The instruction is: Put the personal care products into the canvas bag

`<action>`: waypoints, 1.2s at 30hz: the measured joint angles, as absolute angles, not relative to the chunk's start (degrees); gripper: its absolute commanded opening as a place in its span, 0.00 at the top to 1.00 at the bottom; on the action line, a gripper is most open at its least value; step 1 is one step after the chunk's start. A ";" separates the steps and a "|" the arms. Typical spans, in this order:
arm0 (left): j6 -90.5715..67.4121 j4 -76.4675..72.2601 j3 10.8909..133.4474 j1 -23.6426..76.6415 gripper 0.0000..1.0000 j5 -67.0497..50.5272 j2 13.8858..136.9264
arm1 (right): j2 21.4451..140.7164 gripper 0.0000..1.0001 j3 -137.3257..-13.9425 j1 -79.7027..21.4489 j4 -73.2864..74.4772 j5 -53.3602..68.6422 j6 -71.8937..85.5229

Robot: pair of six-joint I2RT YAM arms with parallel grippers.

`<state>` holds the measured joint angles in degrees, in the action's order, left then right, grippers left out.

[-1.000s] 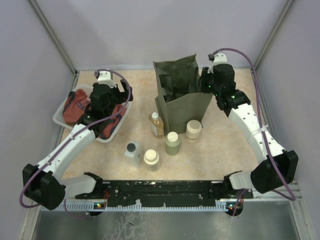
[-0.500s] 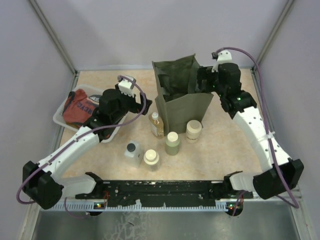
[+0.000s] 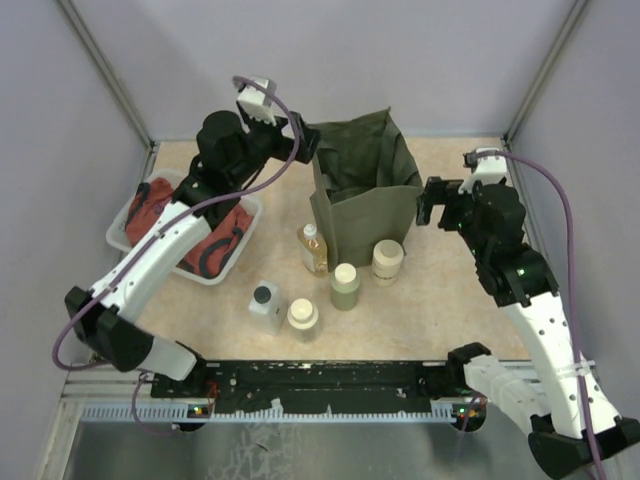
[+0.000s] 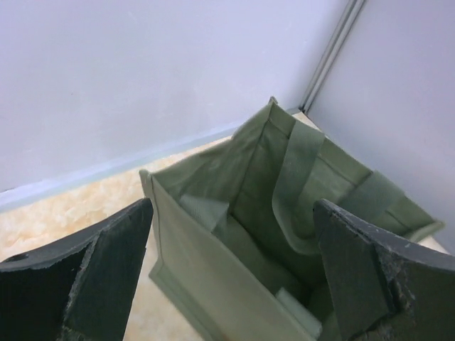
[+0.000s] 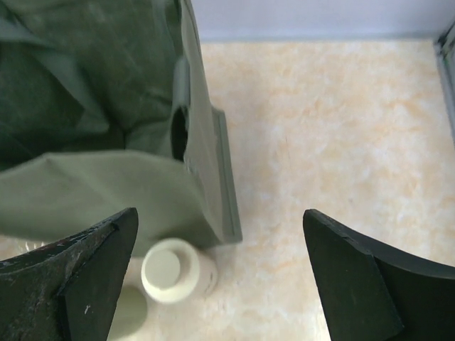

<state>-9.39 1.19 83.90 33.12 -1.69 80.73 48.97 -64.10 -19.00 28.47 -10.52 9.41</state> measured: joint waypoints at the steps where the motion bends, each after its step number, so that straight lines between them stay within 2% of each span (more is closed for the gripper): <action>1: -9.69 1.80 86.48 33.12 0.00 -1.65 83.31 | 47.99 0.01 -62.87 -19.00 30.22 -10.11 9.76; 8: -12.23 7.09 89.19 33.12 0.00 0.40 93.06 | 43.55 0.01 -56.45 -19.00 35.55 -5.04 12.95; 17: -13.91 9.74 88.09 33.12 0.02 1.02 93.97 | 42.13 0.01 -45.67 -19.88 36.16 0.40 17.08; 20: -14.04 9.45 87.72 33.12 0.16 0.54 93.97 | 42.24 0.01 -42.28 -21.61 34.76 0.56 18.15; 24: -14.39 8.91 87.22 33.12 0.29 -0.56 94.15 | 43.97 0.01 -38.96 -25.12 31.81 -0.64 19.29; 31: -14.72 8.05 87.22 33.12 0.64 -1.76 95.15 | 48.64 0.01 -36.99 -31.46 25.34 -5.76 20.27; 33: -14.72 8.10 87.24 33.10 0.70 -1.89 95.37 | 49.76 0.01 -36.42 -32.03 23.27 -7.03 20.27; 36: -14.50 8.12 87.53 33.01 0.71 -1.96 95.94 | 51.05 0.01 -34.89 -32.42 19.64 -8.67 20.27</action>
<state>-14.50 8.12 87.53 33.01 -1.96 95.94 51.05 -34.89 -32.42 19.64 -8.67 20.27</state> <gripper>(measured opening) 0.305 0.992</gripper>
